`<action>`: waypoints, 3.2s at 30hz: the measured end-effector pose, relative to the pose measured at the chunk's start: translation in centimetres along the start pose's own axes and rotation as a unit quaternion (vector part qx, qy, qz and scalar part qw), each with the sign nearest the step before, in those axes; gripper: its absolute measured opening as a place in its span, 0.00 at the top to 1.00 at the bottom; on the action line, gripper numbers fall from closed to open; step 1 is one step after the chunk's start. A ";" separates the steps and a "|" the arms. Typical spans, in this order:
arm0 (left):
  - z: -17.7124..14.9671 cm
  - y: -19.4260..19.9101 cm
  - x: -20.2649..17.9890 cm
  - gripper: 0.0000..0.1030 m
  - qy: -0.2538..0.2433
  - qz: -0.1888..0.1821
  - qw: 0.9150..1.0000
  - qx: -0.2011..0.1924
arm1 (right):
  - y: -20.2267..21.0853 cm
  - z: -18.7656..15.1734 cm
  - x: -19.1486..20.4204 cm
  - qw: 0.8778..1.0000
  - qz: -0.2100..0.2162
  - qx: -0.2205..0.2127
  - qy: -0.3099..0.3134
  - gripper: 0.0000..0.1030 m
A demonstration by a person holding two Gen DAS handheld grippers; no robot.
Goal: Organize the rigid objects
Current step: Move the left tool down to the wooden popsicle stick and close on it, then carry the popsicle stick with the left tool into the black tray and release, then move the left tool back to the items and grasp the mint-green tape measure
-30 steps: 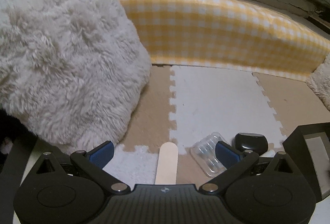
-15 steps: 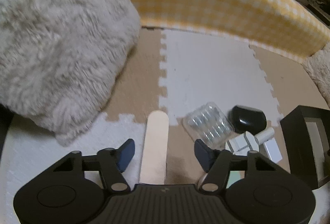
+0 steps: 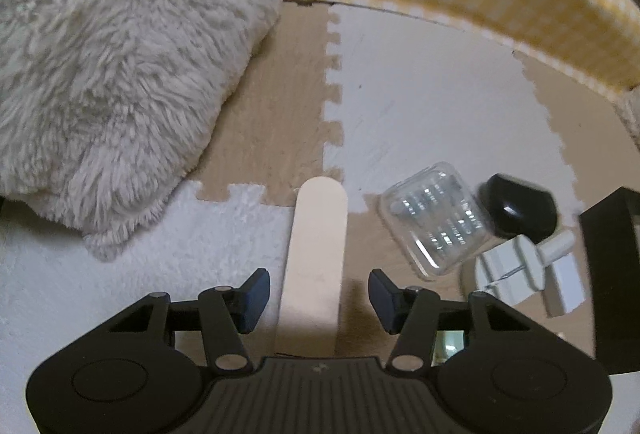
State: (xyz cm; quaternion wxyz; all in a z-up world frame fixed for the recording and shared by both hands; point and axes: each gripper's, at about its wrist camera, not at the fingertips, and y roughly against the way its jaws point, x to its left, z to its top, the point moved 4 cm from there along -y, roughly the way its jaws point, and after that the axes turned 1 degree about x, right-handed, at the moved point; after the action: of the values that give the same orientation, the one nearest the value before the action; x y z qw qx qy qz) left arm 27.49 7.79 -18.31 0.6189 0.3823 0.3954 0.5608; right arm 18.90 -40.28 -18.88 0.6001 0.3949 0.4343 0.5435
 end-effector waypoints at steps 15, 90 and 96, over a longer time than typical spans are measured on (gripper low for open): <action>-0.1 -0.5 0.1 0.66 0.008 0.009 1.000 0.013 | 2.2 0.1 -1.0 0.998 0.021 -0.035 -0.049 0.95; -0.6 3.1 -33.6 0.31 -0.052 -0.250 0.966 -0.031 | 2.1 -0.4 -1.4 0.992 0.069 -0.044 -0.093 0.95; -1.2 6.4 -31.2 0.23 -0.102 -0.238 0.964 -0.066 | 1.4 -0.5 -1.2 0.993 0.067 -0.029 -0.088 0.95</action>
State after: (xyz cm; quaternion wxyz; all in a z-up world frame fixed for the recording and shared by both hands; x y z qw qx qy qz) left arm 22.11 -22.73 -11.03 0.7953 0.2907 0.3723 0.3800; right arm 17.92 -41.39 -17.57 0.6090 0.4519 0.3369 0.5580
